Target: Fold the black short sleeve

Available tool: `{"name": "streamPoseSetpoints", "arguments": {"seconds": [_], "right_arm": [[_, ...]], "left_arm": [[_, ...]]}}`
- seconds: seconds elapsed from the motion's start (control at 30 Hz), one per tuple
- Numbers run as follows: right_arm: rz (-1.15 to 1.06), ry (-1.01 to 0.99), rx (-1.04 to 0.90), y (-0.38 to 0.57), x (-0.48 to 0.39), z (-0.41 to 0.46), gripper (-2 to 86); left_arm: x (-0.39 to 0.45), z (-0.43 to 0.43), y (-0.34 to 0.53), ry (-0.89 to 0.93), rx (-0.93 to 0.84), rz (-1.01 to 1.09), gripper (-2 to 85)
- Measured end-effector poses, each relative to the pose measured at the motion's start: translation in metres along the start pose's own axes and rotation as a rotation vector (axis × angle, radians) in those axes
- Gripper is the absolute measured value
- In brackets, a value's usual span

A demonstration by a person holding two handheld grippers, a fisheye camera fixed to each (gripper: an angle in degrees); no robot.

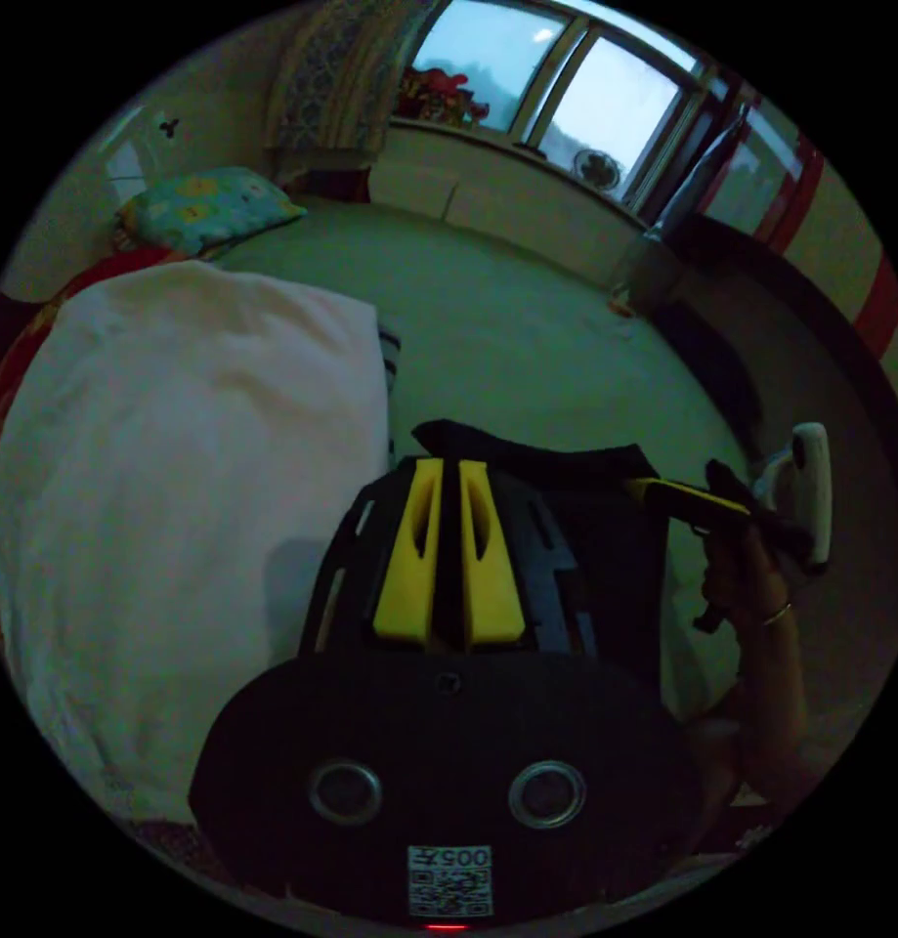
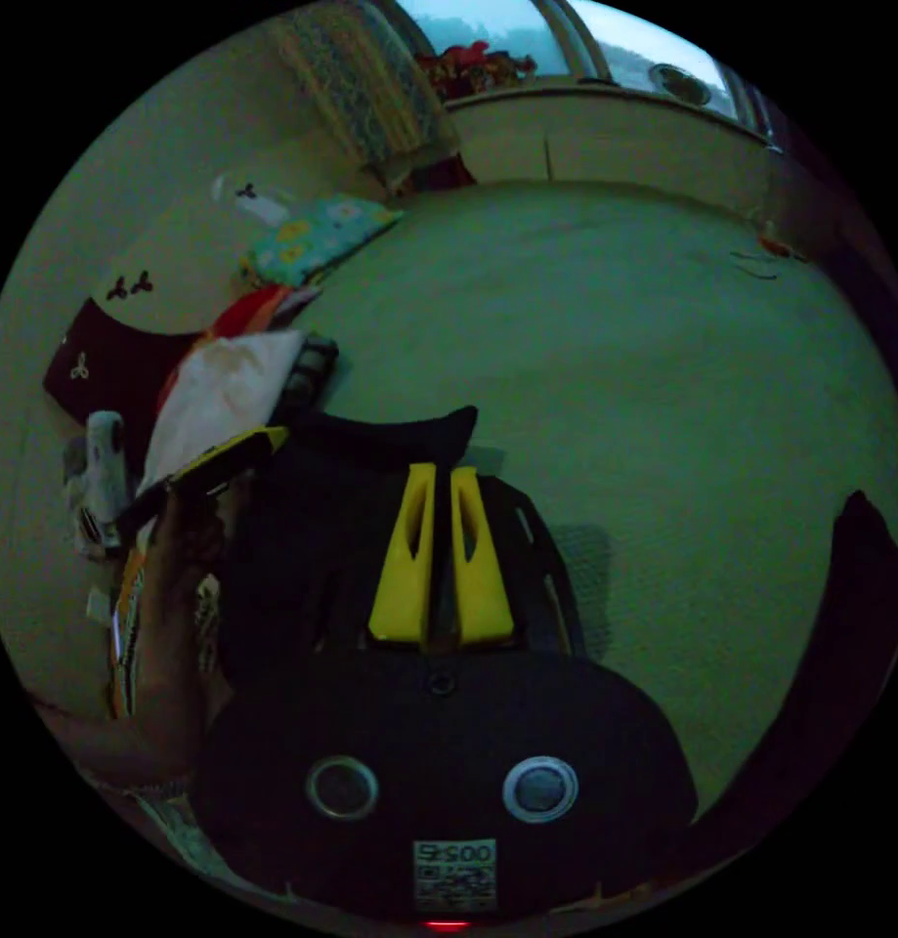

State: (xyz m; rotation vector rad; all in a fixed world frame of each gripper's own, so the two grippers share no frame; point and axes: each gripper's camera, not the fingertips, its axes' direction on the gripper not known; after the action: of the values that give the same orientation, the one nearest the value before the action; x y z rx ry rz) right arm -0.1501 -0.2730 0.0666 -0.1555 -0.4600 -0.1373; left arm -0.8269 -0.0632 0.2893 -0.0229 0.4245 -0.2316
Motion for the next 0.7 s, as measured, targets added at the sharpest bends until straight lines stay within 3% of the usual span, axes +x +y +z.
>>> {"name": "streamPoseSetpoints", "arguments": {"seconds": [0.13,0.3,0.37,0.5,0.7], "right_arm": [[0.062,0.048,-0.028,-0.002,0.015,0.019,0.4],[0.106,0.102,-0.010,0.012,0.027,0.007,11.0],[0.105,0.097,0.044,0.019,0.023,-0.012,11.2],[0.011,0.034,0.121,0.041,-0.005,-0.051,11.8],[-0.217,-0.035,0.189,0.075,-0.060,-0.079,9.0]], "left_arm": [[0.003,0.037,-0.027,-0.018,-0.027,-0.017,4.9],[-0.004,0.039,-0.050,-0.021,0.036,-0.122,5.8],[-0.001,0.028,-0.060,-0.157,0.080,-0.122,4.5],[0.012,0.020,-0.072,-0.134,0.073,-0.081,1.9],[0.048,0.026,-0.077,-0.115,0.003,0.048,5.3]]}}
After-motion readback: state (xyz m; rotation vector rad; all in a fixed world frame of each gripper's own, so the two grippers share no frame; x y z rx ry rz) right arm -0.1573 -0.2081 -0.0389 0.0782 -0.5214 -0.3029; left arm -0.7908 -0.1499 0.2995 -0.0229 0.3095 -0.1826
